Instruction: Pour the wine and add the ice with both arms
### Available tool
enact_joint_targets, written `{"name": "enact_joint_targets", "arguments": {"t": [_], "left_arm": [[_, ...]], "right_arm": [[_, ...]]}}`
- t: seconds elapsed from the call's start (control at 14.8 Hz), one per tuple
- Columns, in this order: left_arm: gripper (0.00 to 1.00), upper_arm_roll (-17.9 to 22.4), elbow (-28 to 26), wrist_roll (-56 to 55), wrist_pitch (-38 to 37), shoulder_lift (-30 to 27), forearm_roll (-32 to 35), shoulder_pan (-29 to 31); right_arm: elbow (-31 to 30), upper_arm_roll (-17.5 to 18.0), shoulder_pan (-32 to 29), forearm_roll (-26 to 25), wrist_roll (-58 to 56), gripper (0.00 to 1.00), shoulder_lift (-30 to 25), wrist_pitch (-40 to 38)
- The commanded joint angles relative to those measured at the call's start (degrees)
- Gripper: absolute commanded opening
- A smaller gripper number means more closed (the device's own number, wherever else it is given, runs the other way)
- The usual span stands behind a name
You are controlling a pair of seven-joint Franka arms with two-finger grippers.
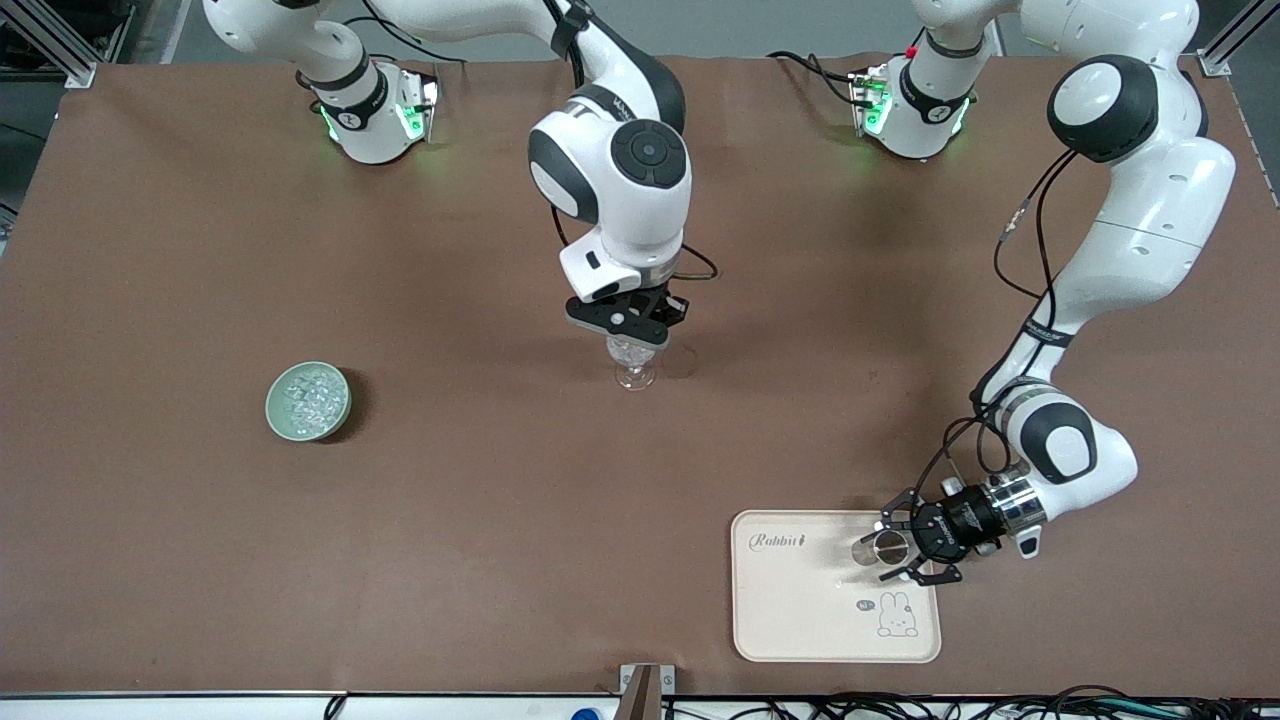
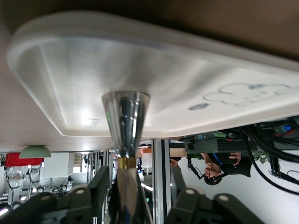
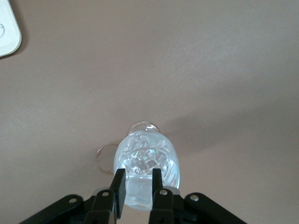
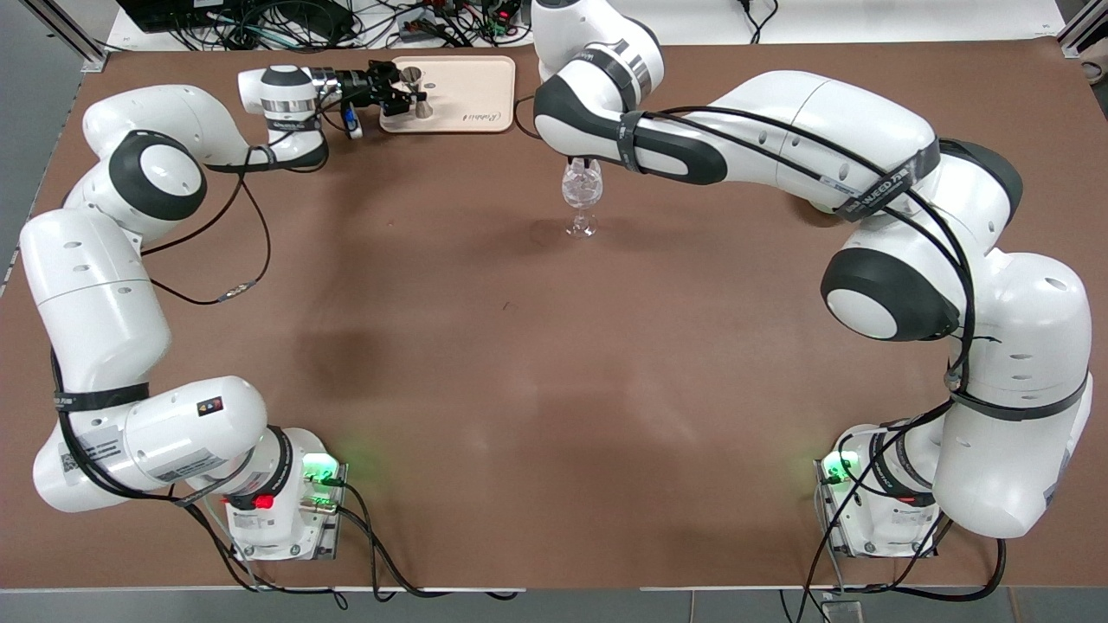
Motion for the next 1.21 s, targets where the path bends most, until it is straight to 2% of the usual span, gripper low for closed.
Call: {"name": "enact_joint_targets", "arguments": {"t": [0.0,0.13,0.2,0.34,0.4,0.54,0.61,0.74,0.88,1.01,1.15], "left_arm": [[1.0,1.5,-1.6,0.0,-4.8,-6.1,10.9,1.2],[1.0,1.5,-1.4,-1.3,-9.5,-9.3,21.5,2.1],[1.0,1.5,-1.4,-1.6,-12.0,-11.0,25.9,2.9],[1.0,1.3,-1.2,-1.6,-16.4,-14.6,36.2,3.4],[1.0,0.9,-1.2,-1.4,-18.4,-16.5,42.5,3.3],[1.0,-1.9,-1.3,1.1,-23.1,-21.0,54.0,3.3],[1.0,-3.0,-1.2,2.1,-25.5,-22.6,57.6,3.4],[1.0,-4.1,-1.3,5.3,-29.6,-26.5,61.7,3.4],[1.0,-4.1,-1.6,13.5,-33.7,-30.8,64.4,3.3],[1.0,-4.1,-1.4,20.8,-34.7,-35.1,65.5,3.2],[1.0,-4.2,-1.6,24.7,-35.6,-39.3,69.9,2.7]], "right_arm": [[-0.3,0.1,-0.6,-1.4,-0.4,0.05,0.0,0.7],[-0.3,0.1,-1.2,-1.4,-0.9,0.09,-0.1,1.0],[-0.3,0.1,-1.3,-1.3,-2.3,0.27,-0.1,1.0],[-0.3,0.0,-1.4,-1.4,-2.7,0.92,-0.1,1.0],[-0.3,0.0,-1.4,-1.4,-2.7,0.98,-0.1,0.9],[-0.2,-0.1,-1.5,-1.3,-2.9,1.0,-0.2,0.4],[-0.2,-0.1,-1.8,-1.3,-3.0,1.0,-0.3,0.4],[-0.3,-0.1,-3.1,-1.3,-4.7,1.0,-0.8,0.3],[-0.2,-0.2,-5.2,-1.3,-10.3,1.0,-2.1,-4.5],[-0.4,-0.3,-8.8,-1.3,-16.6,1.0,-4.5,-7.7],[-1.4,-0.3,-14.0,-1.3,-24.8,1.0,-8.3,-11.2]]}}
